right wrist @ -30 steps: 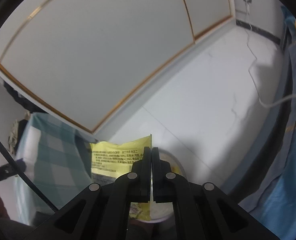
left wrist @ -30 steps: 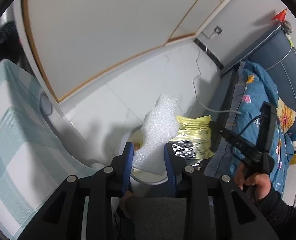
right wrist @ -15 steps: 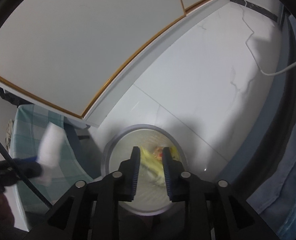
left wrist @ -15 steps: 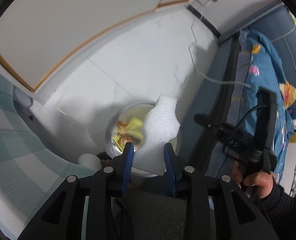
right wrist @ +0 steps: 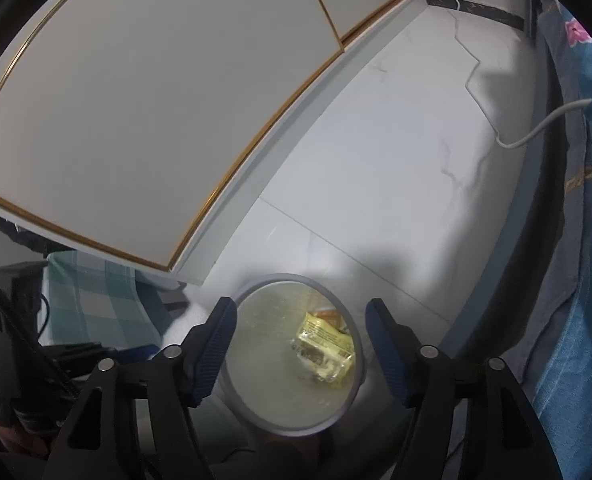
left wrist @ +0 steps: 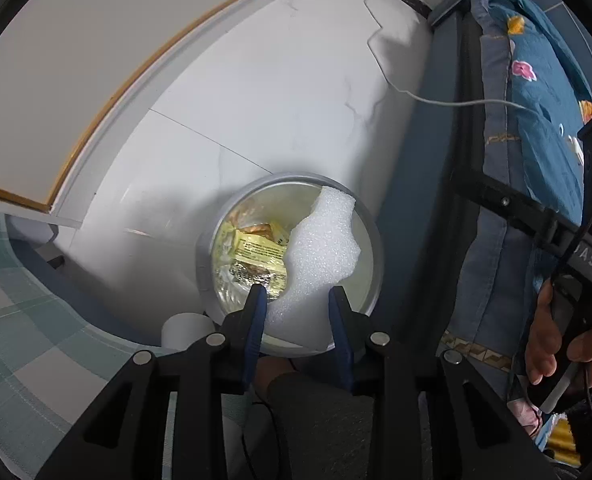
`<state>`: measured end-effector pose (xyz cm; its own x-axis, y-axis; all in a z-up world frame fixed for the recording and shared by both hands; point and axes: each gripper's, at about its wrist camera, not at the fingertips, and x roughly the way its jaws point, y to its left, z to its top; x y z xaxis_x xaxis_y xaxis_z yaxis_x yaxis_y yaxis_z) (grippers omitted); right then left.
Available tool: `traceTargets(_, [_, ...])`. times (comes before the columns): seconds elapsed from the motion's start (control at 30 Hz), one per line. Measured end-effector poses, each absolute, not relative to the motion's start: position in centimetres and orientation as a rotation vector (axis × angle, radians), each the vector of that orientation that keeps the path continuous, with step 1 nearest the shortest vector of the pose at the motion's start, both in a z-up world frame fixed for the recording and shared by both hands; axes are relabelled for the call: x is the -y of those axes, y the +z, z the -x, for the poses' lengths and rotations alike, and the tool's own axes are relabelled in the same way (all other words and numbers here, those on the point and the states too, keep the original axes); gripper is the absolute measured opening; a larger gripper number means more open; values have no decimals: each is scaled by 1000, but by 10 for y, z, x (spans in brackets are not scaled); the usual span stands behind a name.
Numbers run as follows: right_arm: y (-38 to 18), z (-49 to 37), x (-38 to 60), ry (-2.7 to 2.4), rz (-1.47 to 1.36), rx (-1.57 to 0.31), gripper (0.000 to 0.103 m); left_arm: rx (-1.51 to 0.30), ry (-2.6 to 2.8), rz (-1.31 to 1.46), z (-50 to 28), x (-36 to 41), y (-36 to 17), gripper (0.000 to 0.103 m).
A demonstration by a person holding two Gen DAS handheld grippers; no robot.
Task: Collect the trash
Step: 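Open the left tool to drop the foam piece into the bin, then move both open tools back over the table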
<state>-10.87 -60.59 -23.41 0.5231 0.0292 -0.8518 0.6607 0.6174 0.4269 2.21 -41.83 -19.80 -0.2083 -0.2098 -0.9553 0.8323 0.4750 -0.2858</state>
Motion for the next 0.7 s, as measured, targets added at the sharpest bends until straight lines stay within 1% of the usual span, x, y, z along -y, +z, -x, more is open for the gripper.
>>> traceTargets(0.1, [-234,108,606,-442,-846,-967,71,-1481,-1052,-623,-17,422,-201,39])
traceTargets(0.17, [-233,109,606,-438,-853,-961,71,-1466,-1049,-621,-17,420,-201,56])
traceTargets(0.33, [-224,111,602,-423,-831,-935,77,-1417,-1013,-574,-24,412,-193,57])
traceTargets(0.57, [-212,103,591,-392,-806,-919,81,-1225,-875,-439,-42,381,-156,58])
traceTargets(0.7, [-191,90,580,-352,-758,-890,83,-1135,-788,-365,-52,359,-130,58])
